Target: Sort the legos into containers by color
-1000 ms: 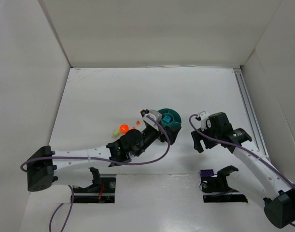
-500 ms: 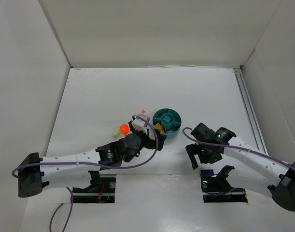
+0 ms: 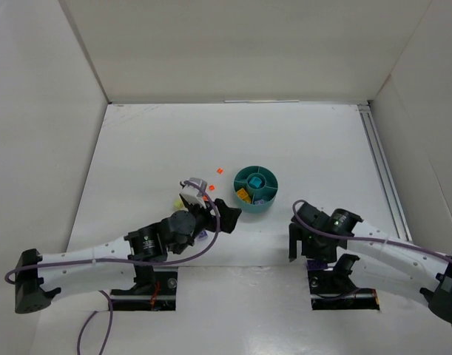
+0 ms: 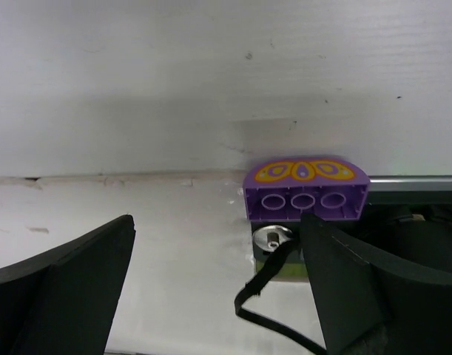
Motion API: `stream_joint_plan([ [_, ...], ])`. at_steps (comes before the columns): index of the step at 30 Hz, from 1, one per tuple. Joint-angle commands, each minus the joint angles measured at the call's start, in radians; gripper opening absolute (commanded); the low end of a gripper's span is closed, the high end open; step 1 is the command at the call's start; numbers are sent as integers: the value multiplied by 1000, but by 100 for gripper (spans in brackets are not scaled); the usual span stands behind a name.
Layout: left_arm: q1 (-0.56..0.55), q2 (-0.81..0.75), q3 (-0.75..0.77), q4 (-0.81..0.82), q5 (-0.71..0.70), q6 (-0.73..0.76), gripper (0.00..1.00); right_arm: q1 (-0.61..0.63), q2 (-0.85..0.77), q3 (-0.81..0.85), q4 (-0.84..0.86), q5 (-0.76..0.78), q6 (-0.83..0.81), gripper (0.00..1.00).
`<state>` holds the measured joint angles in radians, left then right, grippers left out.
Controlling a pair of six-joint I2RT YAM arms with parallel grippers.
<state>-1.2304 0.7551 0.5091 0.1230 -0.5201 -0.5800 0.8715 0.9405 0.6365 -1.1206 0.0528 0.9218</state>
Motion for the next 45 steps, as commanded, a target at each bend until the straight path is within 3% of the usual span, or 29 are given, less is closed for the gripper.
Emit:
stream_joint_plan([
  [1, 2, -65, -24, -37, 19, -27, 100, 26, -40, -86, 126, -28, 158, 96],
  [7, 2, -126, -53, -46, 19, -27, 100, 54, -13, -86, 140, 5, 201, 95],
  [15, 2, -146, -63, -68, -1, -47, 100, 54, 55, -109, 283, 35, 180, 95],
  [25, 2, -137, -53, -86, -1, -57, 100, 54, 219, 18, 567, 200, -125, 95],
  [32, 2, -158, -43, -131, -11, -87, 100, 54, 350, 123, 777, 174, -323, 96],
  [42, 2, -178, -43, -149, -29, -87, 100, 44, 308, 241, 685, 220, -553, 96],
  [45, 2, -178, -43, -149, -29, -96, 100, 32, 308, 265, 567, 287, -574, 95],
])
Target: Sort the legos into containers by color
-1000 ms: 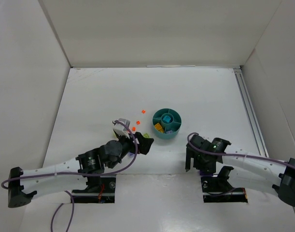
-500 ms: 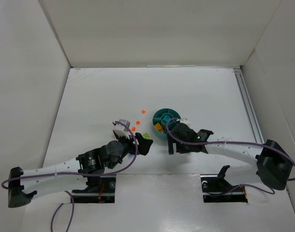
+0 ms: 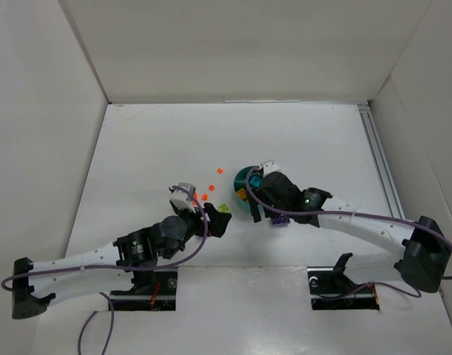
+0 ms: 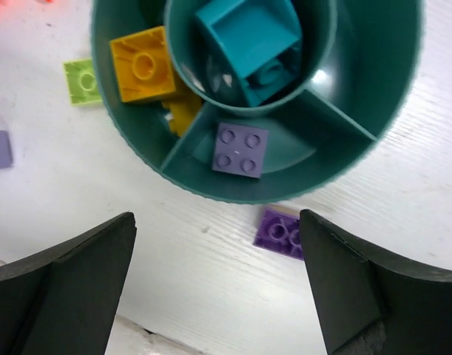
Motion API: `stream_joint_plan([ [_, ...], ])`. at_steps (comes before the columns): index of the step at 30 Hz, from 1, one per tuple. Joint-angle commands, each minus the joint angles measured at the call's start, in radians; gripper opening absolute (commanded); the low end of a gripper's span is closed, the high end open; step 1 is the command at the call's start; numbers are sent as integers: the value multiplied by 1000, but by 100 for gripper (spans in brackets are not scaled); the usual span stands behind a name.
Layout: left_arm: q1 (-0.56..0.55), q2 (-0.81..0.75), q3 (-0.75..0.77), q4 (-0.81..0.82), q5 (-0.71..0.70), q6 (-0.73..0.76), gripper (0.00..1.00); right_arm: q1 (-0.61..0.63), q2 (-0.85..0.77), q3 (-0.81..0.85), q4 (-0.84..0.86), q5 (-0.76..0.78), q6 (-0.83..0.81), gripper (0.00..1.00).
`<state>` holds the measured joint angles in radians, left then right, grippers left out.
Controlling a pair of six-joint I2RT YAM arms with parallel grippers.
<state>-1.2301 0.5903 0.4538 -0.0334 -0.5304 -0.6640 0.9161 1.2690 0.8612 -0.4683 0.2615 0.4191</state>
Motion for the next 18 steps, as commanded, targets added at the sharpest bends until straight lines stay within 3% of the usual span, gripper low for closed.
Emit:
stream_joint_plan([
  [1, 1, -14, 13, 7, -19, -13, 100, -40, -20, 29, -139, 79, -71, 95],
  [4, 1, -14, 13, 7, -19, -13, 100, -103, -39, -23, -139, 35, -80, 96],
  [8, 1, 5, 13, 7, -29, -13, 100, -137, -21, -106, -2, -44, -123, 98],
  [12, 1, 28, 31, 7, -29, -13, 100, -137, 65, -106, 72, -105, -274, 99],
  [18, 1, 62, 40, 18, -29, -13, 100, -137, 153, -83, 72, -152, -344, 98],
])
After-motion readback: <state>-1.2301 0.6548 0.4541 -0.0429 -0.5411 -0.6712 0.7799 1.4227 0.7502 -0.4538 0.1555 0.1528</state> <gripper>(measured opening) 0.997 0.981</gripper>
